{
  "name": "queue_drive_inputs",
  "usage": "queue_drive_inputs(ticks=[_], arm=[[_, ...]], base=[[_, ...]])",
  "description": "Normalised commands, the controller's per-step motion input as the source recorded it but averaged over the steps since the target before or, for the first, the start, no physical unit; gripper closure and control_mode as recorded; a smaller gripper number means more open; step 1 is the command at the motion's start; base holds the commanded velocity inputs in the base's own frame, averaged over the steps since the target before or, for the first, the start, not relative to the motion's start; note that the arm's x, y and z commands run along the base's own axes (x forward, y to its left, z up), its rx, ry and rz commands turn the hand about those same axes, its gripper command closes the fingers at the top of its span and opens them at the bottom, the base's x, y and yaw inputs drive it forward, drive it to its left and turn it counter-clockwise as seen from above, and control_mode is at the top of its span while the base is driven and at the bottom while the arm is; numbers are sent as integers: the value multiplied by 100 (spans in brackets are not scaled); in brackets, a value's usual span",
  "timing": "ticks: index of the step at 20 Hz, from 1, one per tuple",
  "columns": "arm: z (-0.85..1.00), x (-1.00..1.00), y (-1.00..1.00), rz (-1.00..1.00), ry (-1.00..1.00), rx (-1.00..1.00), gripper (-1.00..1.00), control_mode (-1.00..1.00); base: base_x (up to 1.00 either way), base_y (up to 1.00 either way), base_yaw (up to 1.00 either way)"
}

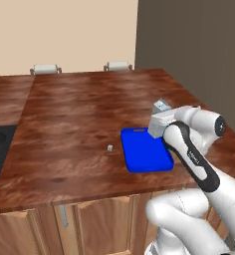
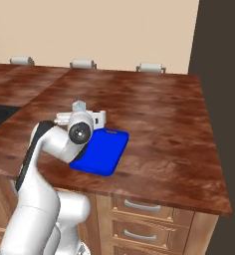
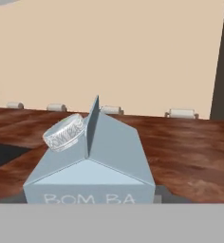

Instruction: Take out the milk from the fridge and place it on the tray on the counter. Then take the sugar cube near the tray and place it in the tray.

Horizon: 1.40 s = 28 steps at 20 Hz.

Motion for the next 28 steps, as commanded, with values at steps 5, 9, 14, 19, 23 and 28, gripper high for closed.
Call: queue_drive_inputs(ticks=[5, 9, 14, 19, 23, 28], arm=[[-16, 40, -15, 14, 1, 1, 100, -100], [-6, 15, -5, 11, 3, -3, 100, -100], [-8, 5, -7, 3, 8, -10, 100, -100], [-31, 25, 0, 9, 12, -11, 100, -100], [-29, 19, -1, 12, 16, -6, 100, -100], [-43, 20, -9, 13, 10, 0, 100, -100]], base=[[0, 0, 0], [0, 0, 0], [0, 0, 0], [0, 0, 0], [0, 0, 0], [0, 0, 0]])
